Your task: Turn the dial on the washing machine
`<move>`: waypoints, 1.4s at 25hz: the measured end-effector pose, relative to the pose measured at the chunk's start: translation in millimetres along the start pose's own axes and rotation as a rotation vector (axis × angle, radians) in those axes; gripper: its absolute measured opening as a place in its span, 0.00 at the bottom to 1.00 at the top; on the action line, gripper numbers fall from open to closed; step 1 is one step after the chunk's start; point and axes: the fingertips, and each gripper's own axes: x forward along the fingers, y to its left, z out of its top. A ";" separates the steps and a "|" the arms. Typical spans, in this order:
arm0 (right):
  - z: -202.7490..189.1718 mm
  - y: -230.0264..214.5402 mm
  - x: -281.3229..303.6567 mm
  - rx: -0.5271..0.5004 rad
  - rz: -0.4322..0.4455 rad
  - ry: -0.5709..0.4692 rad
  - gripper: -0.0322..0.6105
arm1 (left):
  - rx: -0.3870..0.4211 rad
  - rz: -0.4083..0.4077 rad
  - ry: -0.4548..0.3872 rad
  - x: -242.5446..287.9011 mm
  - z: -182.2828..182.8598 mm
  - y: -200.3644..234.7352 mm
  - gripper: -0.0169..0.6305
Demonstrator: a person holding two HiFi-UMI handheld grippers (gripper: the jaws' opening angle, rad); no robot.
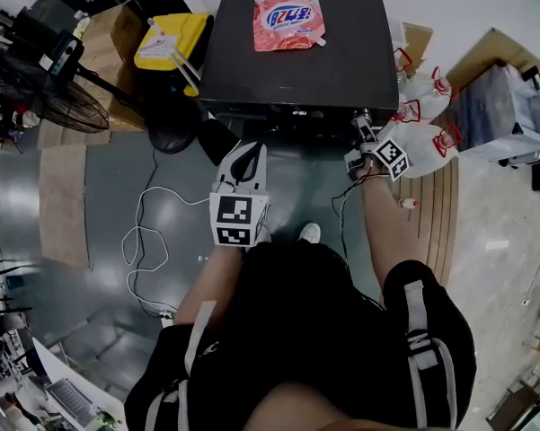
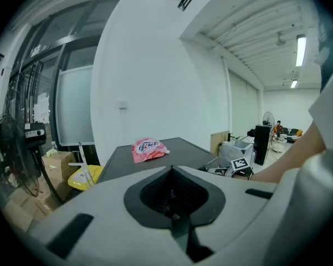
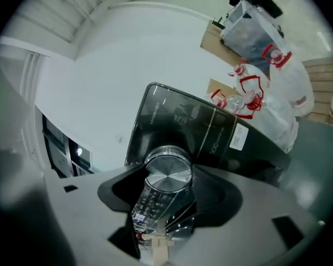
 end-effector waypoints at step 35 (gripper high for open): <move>-47.5 280.5 -146.7 -1.210 -0.075 -0.306 0.06 | -0.115 -0.224 -0.152 12.1 36.0 8.1 0.02</move>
